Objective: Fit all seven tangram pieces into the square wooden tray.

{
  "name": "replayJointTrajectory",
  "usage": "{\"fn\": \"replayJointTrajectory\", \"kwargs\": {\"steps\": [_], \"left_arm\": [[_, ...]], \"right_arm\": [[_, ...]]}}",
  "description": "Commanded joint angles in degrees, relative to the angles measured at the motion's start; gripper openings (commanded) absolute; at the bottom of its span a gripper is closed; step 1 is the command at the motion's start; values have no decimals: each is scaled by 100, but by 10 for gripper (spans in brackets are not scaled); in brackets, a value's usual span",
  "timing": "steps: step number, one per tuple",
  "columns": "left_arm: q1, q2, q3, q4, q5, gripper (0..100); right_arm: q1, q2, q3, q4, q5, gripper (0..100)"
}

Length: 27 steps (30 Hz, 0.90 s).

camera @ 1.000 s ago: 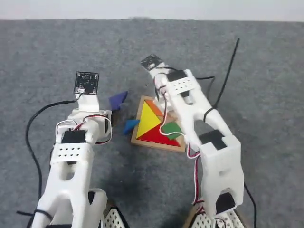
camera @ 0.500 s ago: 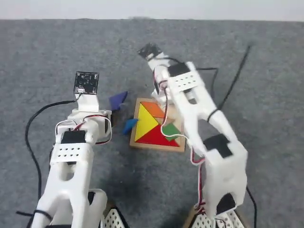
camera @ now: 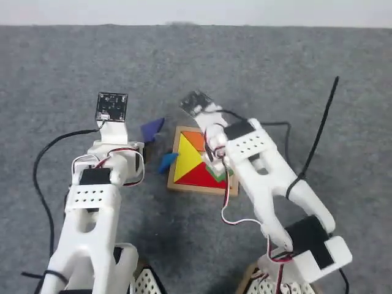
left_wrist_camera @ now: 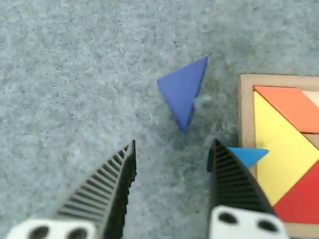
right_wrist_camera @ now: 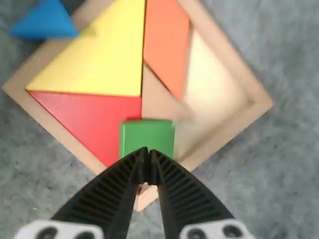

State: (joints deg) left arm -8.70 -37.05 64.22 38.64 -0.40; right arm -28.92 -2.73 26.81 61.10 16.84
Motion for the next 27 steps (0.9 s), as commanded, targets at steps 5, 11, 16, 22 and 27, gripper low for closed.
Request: {"fn": "replayJointTrajectory", "kwargs": {"steps": [5,11,16,22,27], "left_arm": [[0,-176,-40,-158,70,224],[0,-176,-31,-158,70,224],[0,-176,-31,-158,70,224],[0,-176,-31,-158,70,224],[0,-176,-31,-158,70,224]], "right_arm": [[-40,-215,-44,-444,-70,9],[-40,980,-1240,-180,-70,34],[-31,1877,-2057,-40,-62,65],[356,2167,-2145,-40,-26,65],[760,2185,-2171,-84,70,65]]}}
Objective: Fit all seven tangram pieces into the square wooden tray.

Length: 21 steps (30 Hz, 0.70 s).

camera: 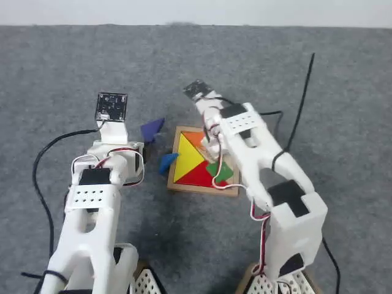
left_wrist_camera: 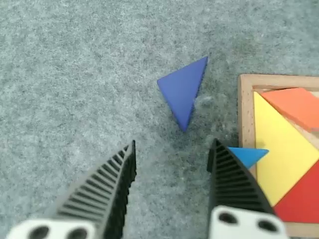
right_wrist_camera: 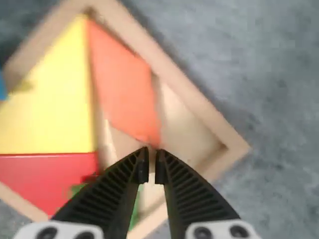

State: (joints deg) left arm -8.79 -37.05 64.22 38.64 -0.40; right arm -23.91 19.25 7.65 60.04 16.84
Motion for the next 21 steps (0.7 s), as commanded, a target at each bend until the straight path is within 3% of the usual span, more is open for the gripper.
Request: {"fn": "replayJointTrajectory", "kwargs": {"steps": [1,21], "left_arm": [[9,-176,-31,-158,70,224],[9,-167,-31,-158,70,224]], "right_arm": [[286,-4,-299,22,123,65],[-66,-110,167,48,176,65]]}}
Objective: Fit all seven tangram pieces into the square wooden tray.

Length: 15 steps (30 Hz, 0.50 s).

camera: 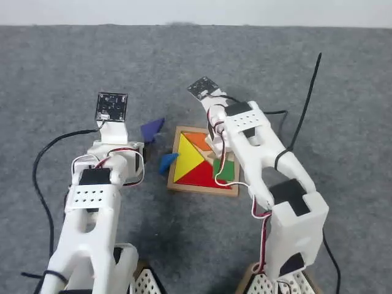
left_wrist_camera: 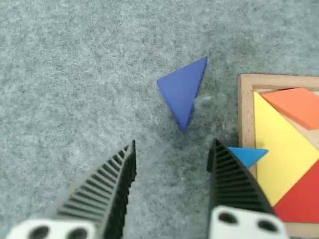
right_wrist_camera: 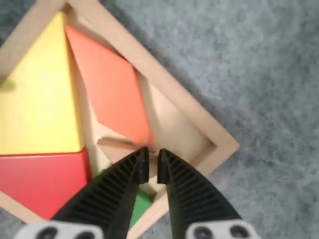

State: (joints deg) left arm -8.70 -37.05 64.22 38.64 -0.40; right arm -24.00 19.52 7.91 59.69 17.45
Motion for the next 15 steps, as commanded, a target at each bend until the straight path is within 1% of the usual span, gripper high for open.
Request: {"fn": "replayJointTrajectory", "kwargs": {"steps": [1,5,9,13,15], "left_arm": [[0,-167,-31,-158,70,224],[0,-167,-31,-158,70,224],[0,-167,-31,-158,70,224],[9,-167,-31,-158,70,224],[9,-167,-31,-158,70,224]], "right_arm": [[-57,-189,220,66,114,65],[-40,-646,422,92,62,65],[-92,-1701,914,110,-220,65],[-312,-2853,1600,48,-281,65],[-532,-3099,1899,-13,-273,65]]}}
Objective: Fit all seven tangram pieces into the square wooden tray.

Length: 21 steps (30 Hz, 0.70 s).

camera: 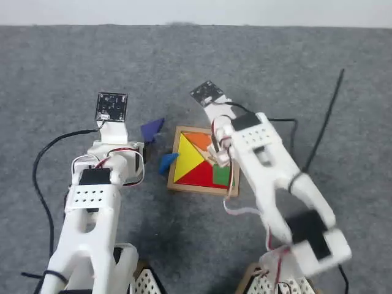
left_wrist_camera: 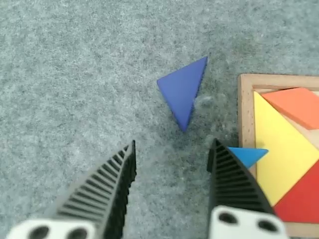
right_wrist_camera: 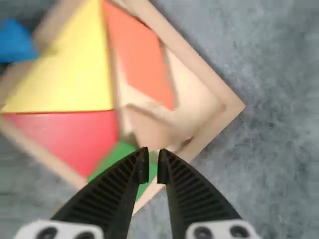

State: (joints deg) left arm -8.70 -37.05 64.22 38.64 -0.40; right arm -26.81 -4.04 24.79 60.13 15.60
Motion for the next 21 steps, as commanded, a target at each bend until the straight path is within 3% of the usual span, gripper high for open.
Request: {"fn": "replayJointTrajectory", "kwargs": {"steps": [1,9,21], "left_arm": [[18,-167,-31,-158,70,224],[88,-167,22,-158,70,224],[97,-167,22,-158,70,224]], "right_arm": [[-382,-752,343,-92,-70,65],[-1209,-48,580,-391,-53,65],[664,303,589,-365,352,65]]}}
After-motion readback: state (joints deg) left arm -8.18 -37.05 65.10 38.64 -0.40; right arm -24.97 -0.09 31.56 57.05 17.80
